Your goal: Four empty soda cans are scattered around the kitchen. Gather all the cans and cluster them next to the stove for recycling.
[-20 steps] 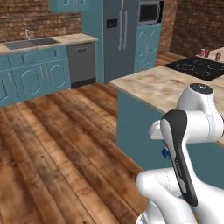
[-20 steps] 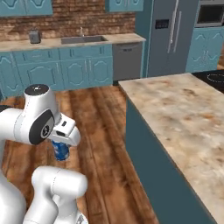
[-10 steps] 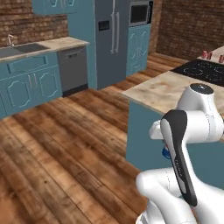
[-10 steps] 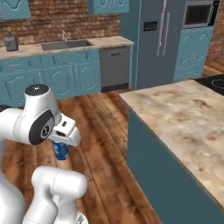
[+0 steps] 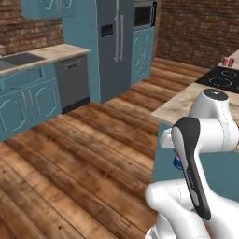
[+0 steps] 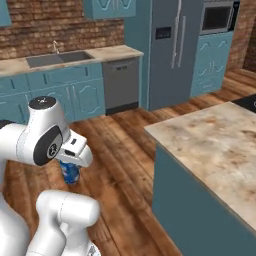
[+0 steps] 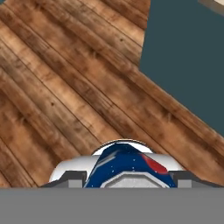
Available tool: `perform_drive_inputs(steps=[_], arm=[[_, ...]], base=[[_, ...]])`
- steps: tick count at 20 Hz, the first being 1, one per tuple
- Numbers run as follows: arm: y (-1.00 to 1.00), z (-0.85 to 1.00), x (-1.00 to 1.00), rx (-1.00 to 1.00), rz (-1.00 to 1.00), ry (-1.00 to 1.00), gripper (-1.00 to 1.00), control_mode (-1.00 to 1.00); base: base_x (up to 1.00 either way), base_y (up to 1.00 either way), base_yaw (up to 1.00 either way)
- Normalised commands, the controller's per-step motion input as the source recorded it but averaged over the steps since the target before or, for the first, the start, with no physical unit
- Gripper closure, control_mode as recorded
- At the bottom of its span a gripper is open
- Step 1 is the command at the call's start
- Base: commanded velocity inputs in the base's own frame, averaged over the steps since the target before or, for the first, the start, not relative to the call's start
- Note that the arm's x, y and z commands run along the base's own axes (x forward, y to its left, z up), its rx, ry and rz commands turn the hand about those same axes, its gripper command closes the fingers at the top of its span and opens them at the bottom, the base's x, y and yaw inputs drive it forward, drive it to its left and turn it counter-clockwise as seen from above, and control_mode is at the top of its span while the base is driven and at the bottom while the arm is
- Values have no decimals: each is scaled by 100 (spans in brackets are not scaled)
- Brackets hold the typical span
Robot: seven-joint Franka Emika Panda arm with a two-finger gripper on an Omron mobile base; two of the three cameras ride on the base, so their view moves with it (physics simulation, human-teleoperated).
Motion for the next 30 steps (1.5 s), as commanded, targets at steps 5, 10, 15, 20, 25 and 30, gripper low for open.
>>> perform_drive_inputs(steps=[5,10,15,20,25,30], arm=[[0,0,0,0,0,0,100,100],[0,0,0,0,0,0,100,100],[0,0,0,0,0,0,100,100],[0,0,0,0,0,0,100,100],[0,0,0,0,0,0,100,100],[0,0,0,0,0,0,100,100]], base=[[100,88,-26],[100,75,-37],[100,66,-50],[100,66,-50],[100,66,-52],[100,64,-49]])
